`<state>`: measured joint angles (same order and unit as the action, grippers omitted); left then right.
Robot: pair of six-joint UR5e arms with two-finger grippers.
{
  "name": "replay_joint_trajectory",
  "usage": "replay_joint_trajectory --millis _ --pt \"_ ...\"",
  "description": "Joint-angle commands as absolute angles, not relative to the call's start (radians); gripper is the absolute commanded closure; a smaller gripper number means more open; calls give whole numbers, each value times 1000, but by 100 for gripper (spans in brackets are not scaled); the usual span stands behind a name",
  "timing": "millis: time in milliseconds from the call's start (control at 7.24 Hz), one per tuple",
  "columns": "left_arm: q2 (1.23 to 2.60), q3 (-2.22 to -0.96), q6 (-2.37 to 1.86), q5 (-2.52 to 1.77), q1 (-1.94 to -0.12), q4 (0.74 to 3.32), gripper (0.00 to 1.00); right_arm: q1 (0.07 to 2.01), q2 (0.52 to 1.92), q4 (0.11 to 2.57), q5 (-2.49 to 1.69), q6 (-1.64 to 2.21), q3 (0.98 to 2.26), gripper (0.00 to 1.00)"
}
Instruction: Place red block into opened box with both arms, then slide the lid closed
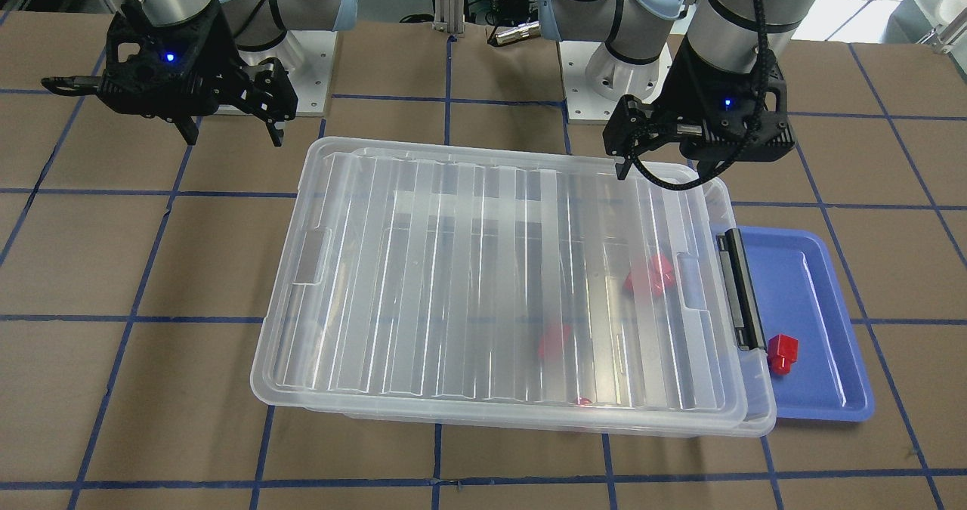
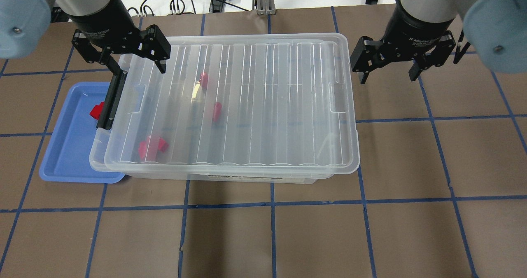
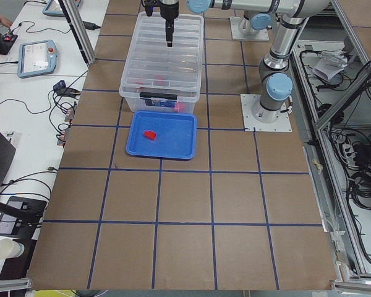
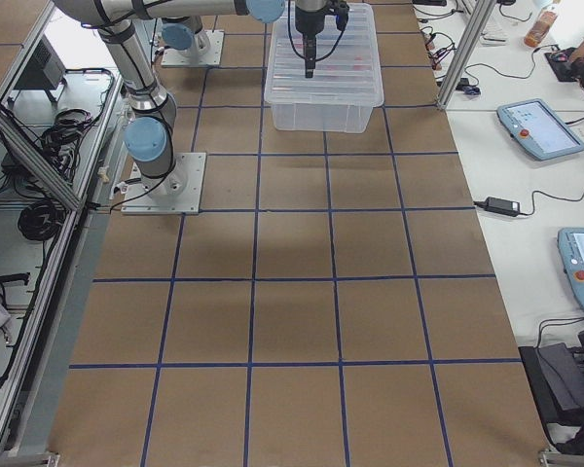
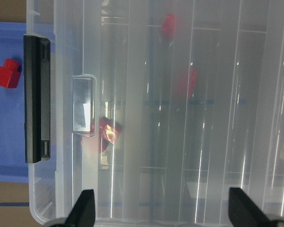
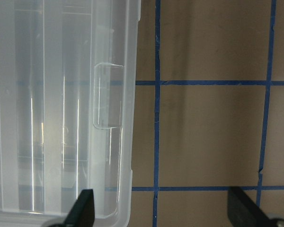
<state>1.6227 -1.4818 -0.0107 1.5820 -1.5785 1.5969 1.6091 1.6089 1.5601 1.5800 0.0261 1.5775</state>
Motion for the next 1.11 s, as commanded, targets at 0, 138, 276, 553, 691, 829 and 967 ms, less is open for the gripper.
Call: replay_joint_trajectory --millis 0,138,276,553,691,829,967 --pt "1623 -1482 -12 1582 -1578 1597 0 1609 1603 1562 1580 25 1575 0" --pt "1623 -1482 -11 1583 -1578 1597 0 1609 1600 1568 1580 25 1577 0" --pt "1623 -1482 -11 1583 -1578 1597 0 1609 1598 1577 1580 25 1581 0" --pt "1621 -1482 -11 1583 -1578 1597 0 1609 1595 1578 1578 31 1586 0" --pt "1623 -1482 -11 1583 -1578 1597 0 1609 1592 1629 1578 29 1603 0" --pt "1621 -1482 -11 1583 -1578 1597 0 1611 1591 1684 1580 25 1649 0" --pt "1621 -1482 -11 1583 -1578 1597 0 1611 1582 1750 1578 35 1719 0"
